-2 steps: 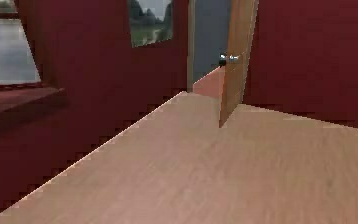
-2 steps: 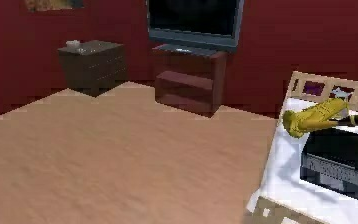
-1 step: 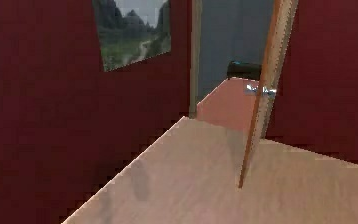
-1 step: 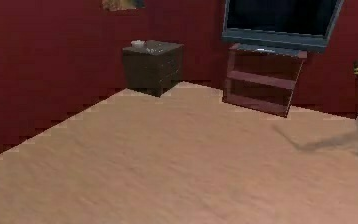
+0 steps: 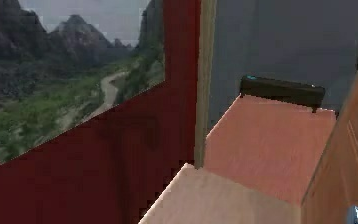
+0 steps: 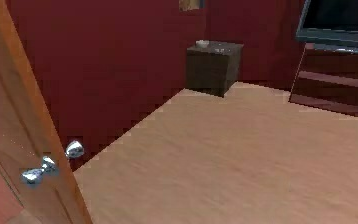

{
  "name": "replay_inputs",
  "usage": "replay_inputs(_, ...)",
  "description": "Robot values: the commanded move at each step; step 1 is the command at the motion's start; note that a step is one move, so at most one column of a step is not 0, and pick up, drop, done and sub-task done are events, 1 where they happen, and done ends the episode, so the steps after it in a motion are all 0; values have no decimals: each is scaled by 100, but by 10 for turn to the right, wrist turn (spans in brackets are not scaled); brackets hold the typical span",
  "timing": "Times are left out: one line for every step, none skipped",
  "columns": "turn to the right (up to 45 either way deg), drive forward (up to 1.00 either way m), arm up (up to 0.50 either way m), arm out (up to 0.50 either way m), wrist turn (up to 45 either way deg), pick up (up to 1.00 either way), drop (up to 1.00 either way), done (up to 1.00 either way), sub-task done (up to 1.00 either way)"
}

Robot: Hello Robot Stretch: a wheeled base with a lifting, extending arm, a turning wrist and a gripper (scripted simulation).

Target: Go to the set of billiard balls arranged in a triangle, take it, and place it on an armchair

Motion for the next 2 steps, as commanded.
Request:
replay_inputs(-120,0,0,0,0,0,0,0,0)
replay_inputs(0,25,0,0,0,0,0,0,0)
